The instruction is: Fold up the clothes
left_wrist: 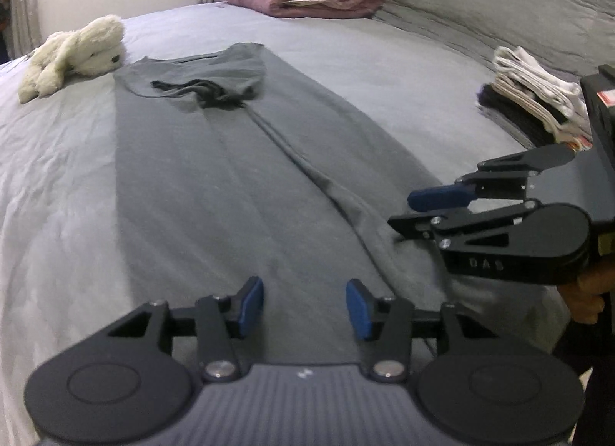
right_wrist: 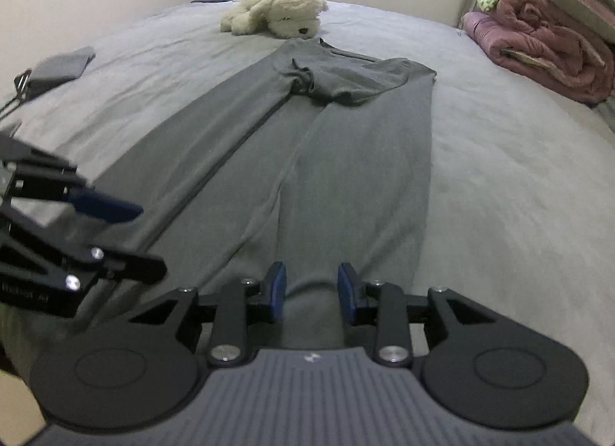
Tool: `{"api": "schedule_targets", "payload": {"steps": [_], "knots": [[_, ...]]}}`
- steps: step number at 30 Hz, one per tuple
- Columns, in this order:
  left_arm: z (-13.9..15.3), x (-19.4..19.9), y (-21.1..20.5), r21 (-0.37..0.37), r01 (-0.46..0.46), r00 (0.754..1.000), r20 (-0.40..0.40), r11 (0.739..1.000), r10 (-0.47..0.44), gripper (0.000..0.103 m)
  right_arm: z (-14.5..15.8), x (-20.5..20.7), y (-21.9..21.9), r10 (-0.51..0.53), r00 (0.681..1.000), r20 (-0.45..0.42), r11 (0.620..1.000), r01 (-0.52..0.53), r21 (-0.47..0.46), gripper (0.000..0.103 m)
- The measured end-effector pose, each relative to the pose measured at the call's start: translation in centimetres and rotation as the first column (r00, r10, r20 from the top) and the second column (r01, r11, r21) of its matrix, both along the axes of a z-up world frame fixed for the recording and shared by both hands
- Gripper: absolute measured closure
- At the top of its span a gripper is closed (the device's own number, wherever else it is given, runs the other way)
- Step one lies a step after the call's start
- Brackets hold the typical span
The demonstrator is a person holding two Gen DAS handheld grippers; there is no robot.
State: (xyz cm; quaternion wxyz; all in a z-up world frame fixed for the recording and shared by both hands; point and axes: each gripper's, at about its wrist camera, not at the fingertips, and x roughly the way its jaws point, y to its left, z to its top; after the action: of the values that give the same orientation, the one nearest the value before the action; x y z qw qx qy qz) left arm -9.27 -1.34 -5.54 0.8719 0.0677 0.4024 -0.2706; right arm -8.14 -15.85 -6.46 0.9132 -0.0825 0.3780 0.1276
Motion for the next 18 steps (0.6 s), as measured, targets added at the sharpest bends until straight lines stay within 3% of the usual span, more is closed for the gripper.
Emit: {"api": "schedule_targets", "payload": {"steps": [5, 12, 16, 18], "knots": [[0.4, -1.6, 0.0, -0.021, 0.049, 0.998, -0.025, 0.999, -0.05, 0.054, 0.3, -2.5, -0.6, -0.01, 1.0, -0.005, 0.999, 0.01, 0.034, 0.069], [1.7, -2.7, 0.9, -0.101, 0.107, 0.99, -0.086, 0.989, -0.115, 0.056, 0.8, -4.1, -0.5, -0.004, 1.0, -0.003, 1.0, 0.004, 0.008, 0.068], [2.7, -2.4, 1.2, -0.186, 0.047, 0.995, -0.083, 0.981, -0.063, 0.058, 1.9, -4.6, -1.5, -0.051, 0.998, 0.029, 0.993, 0.048, 0.107, 0.068], [2.3, -1.9, 0.6, -0.233, 0.006, 0.989, -0.144, 0.972, -0.04, 0.067, 2.3, -4.1, -3.6, -0.167, 0.986, -0.014, 0.962, 0.166, 0.219, 0.065]]}}
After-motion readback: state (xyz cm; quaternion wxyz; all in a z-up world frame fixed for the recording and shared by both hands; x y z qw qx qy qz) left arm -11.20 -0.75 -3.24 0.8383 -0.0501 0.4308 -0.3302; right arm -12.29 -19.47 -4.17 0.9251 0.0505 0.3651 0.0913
